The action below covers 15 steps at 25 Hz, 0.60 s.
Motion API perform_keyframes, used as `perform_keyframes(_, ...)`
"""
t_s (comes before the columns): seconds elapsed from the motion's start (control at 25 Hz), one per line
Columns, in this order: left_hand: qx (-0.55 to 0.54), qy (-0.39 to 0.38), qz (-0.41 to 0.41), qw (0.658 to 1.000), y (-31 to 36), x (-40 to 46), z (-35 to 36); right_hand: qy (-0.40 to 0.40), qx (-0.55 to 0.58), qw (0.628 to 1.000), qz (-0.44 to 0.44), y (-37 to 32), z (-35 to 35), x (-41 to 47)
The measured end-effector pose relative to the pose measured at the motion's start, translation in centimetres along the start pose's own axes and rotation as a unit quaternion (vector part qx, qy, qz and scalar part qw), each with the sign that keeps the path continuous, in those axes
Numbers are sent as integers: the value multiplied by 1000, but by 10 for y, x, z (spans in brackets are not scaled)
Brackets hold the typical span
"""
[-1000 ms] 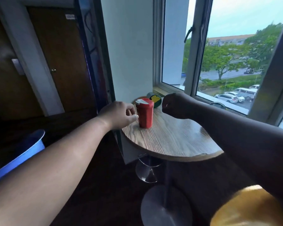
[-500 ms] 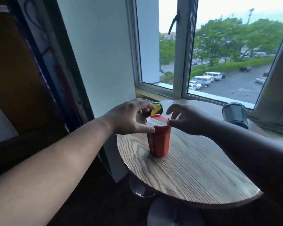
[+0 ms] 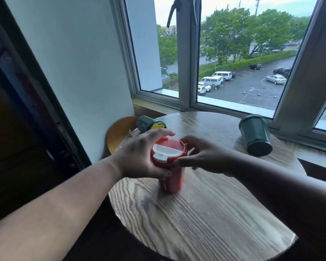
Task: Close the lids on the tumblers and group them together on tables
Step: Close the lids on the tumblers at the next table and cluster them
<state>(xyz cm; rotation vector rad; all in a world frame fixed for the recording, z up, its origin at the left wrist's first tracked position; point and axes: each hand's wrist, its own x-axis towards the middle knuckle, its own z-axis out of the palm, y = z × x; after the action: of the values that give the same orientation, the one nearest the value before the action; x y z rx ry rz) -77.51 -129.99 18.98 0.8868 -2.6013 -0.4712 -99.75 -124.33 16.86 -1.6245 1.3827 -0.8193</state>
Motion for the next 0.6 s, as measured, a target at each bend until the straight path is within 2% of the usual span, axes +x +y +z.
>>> perform_keyframes(0.16, 13, 73, -39, 997, 28, 29, 23, -19, 5, 1000, -16, 13, -47, 6)
perform_keyframes(0.32, 20, 108, -70, 992, 55, 54, 48, -54, 7, 998, -33, 29, -83, 3)
perform_keyframes(0.6, 94, 65, -98, 989, 71, 67, 49, -97, 43, 994, -38, 43, -97, 8)
